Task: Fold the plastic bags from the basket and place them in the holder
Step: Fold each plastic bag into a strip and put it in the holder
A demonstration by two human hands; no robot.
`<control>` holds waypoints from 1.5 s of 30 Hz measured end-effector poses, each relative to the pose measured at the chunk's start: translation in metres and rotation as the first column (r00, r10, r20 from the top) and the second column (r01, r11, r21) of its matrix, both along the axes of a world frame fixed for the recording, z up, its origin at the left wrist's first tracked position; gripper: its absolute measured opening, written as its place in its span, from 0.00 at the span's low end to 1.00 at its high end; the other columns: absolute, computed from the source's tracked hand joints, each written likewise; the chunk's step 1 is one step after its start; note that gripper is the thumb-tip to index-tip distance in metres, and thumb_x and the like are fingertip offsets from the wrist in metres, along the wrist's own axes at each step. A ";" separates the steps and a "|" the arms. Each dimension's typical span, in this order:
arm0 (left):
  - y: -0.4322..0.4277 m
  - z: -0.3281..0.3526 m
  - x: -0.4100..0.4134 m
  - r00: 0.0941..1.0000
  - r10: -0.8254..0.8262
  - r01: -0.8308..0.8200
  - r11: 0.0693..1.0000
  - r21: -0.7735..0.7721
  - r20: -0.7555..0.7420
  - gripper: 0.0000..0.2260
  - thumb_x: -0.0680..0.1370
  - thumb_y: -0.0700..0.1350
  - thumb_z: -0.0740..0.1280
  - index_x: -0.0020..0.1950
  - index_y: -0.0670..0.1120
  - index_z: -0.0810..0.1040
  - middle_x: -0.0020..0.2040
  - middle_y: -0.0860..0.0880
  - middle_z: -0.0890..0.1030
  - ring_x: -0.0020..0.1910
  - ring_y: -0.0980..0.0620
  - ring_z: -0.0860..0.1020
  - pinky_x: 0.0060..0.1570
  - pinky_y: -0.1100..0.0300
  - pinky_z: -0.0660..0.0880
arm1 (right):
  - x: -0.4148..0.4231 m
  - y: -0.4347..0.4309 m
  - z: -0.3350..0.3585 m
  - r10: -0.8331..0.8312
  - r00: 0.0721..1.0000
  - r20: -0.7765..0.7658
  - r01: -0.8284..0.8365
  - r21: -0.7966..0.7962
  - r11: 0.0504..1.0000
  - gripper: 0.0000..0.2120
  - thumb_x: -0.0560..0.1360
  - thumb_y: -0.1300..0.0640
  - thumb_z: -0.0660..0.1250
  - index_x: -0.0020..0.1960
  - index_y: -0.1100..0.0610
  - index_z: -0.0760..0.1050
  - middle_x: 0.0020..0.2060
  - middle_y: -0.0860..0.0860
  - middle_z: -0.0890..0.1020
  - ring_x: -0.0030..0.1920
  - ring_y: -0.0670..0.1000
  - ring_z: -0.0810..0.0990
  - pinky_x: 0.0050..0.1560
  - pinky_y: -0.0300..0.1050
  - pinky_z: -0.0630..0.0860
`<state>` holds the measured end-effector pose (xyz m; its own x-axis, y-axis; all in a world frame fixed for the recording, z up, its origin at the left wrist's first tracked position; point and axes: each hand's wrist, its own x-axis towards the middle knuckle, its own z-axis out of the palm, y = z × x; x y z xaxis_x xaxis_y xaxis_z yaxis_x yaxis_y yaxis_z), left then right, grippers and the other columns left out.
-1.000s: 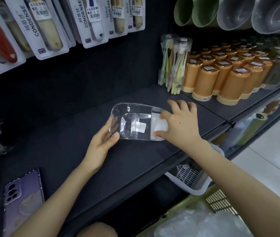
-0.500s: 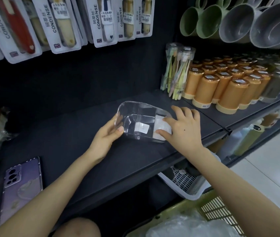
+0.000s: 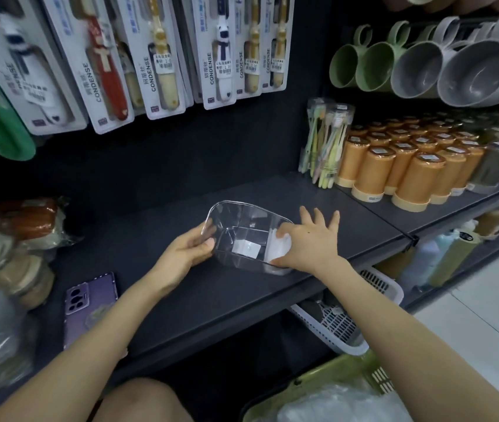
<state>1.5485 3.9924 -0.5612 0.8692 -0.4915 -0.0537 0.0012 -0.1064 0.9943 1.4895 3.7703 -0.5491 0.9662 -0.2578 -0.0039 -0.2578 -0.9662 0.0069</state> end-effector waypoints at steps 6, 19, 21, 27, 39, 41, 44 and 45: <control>-0.002 -0.001 0.003 1.000 0.016 -0.016 1.000 0.005 -0.005 0.22 0.82 0.37 0.58 0.76 0.44 0.61 0.73 0.46 0.69 0.70 0.49 0.70 0.63 0.58 0.69 | -0.003 0.001 0.008 0.003 1.000 0.018 -0.003 0.018 1.000 0.31 0.66 0.30 0.68 0.65 0.39 0.71 0.78 0.56 0.51 0.77 0.62 0.48 0.71 0.70 0.38; -0.005 -0.007 0.009 1.000 0.012 -0.012 1.000 -0.010 0.009 0.20 0.82 0.37 0.58 0.73 0.50 0.65 0.64 0.57 0.75 0.63 0.57 0.74 0.52 0.72 0.75 | -0.005 0.000 0.010 -0.013 1.000 -0.011 0.013 -0.016 1.000 0.24 0.69 0.33 0.66 0.57 0.47 0.80 0.72 0.52 0.67 0.73 0.59 0.61 0.73 0.65 0.45; -0.005 -0.006 0.009 1.000 -0.011 0.011 1.000 0.009 0.025 0.18 0.82 0.36 0.58 0.66 0.55 0.68 0.54 0.65 0.80 0.57 0.64 0.78 0.49 0.73 0.75 | -0.011 -0.006 0.009 0.011 0.983 0.181 -0.039 0.151 0.988 0.31 0.66 0.27 0.61 0.58 0.46 0.79 0.71 0.50 0.68 0.72 0.56 0.63 0.73 0.60 0.49; -0.017 -0.003 0.017 1.000 -0.003 0.003 1.000 -0.009 0.016 0.18 0.82 0.37 0.57 0.70 0.51 0.66 0.63 0.53 0.76 0.57 0.60 0.77 0.51 0.69 0.76 | -0.020 -0.013 -0.007 0.166 0.961 0.221 -0.255 0.475 0.842 0.49 0.63 0.35 0.74 0.76 0.42 0.52 0.73 0.46 0.61 0.71 0.51 0.64 0.67 0.49 0.66; -0.006 -0.052 0.016 0.844 -0.262 -0.292 0.510 0.809 0.469 0.41 0.70 0.73 0.32 0.79 0.55 0.43 0.79 0.45 0.52 0.78 0.44 0.47 0.76 0.45 0.43 | 0.009 -0.075 -0.023 -0.414 0.817 0.402 0.178 0.507 0.844 0.38 0.66 0.37 0.72 0.70 0.49 0.65 0.65 0.54 0.71 0.63 0.59 0.73 0.57 0.53 0.72; -0.007 -0.057 0.015 0.838 -0.296 -0.306 0.442 0.843 0.459 0.44 0.65 0.73 0.27 0.79 0.56 0.40 0.80 0.45 0.50 0.78 0.43 0.45 0.75 0.44 0.41 | 0.016 -0.083 -0.024 -0.458 0.810 0.367 0.232 0.516 0.825 0.38 0.66 0.37 0.72 0.70 0.50 0.65 0.65 0.56 0.71 0.62 0.60 0.73 0.58 0.54 0.71; -0.010 -0.056 0.015 0.835 -0.300 -0.323 0.410 0.853 0.461 0.42 0.66 0.70 0.28 0.79 0.56 0.40 0.80 0.46 0.50 0.78 0.43 0.45 0.75 0.44 0.41 | 0.024 -0.091 -0.028 -0.488 0.810 0.324 0.271 0.531 0.803 0.37 0.68 0.38 0.71 0.71 0.50 0.64 0.65 0.57 0.69 0.63 0.61 0.72 0.58 0.53 0.70; -0.011 -0.056 0.015 0.832 -0.303 -0.332 0.401 0.854 0.465 0.42 0.66 0.70 0.29 0.79 0.56 0.41 0.80 0.46 0.50 0.78 0.44 0.46 0.75 0.44 0.41 | 0.025 -0.092 -0.030 -0.489 0.815 0.313 0.275 0.534 0.800 0.37 0.68 0.37 0.71 0.71 0.50 0.64 0.66 0.57 0.69 0.63 0.61 0.72 0.59 0.54 0.71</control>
<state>1.5639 3.9816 -0.6174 0.9098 -0.4141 -0.0277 -0.4064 -0.9026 0.1419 1.5147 3.6782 -0.5792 0.7181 -0.6769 0.1614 -0.4792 -0.6492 -0.5907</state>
